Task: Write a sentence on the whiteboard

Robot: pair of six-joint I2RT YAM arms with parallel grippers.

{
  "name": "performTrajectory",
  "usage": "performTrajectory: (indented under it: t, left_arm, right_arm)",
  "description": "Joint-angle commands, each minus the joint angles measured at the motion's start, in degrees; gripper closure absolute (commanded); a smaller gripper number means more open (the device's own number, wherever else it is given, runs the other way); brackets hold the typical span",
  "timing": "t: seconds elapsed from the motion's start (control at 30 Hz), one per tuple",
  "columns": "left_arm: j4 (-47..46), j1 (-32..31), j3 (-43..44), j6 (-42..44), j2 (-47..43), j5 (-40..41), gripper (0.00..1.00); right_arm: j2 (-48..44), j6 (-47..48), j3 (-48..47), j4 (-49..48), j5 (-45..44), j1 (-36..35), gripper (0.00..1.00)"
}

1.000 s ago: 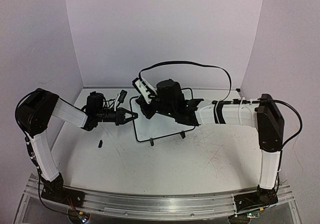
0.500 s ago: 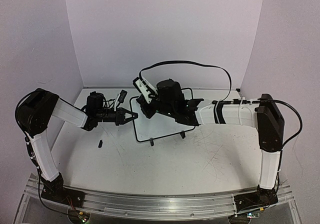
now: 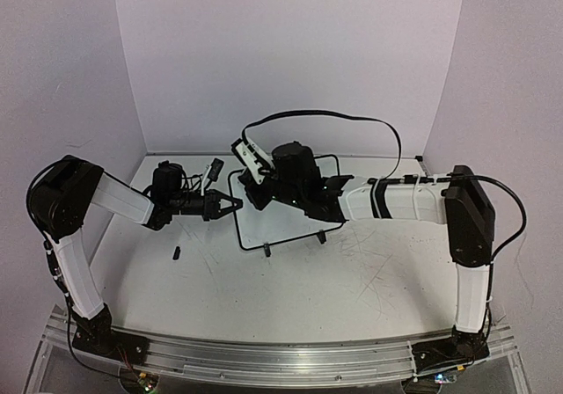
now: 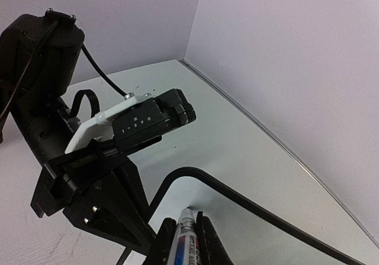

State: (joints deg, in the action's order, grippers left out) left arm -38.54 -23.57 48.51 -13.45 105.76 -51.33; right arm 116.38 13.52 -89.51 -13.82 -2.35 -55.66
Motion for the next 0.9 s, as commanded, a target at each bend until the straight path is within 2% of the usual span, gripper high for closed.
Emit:
performTrajectory:
  t: [0.0,0.87]
  left_arm:
    - [2.1,0.3,0.6,2.6,-1.5,5.3,1.00]
    - [2.6,0.3,1.1,2.7,-1.6,5.3,1.00]
  right_arm:
    - [-0.5,0.6,-1.6,-2.8,-1.4,-0.2,1.00]
    - [0.0,-0.6,-0.2,-2.8,-1.9,-0.3,1.00]
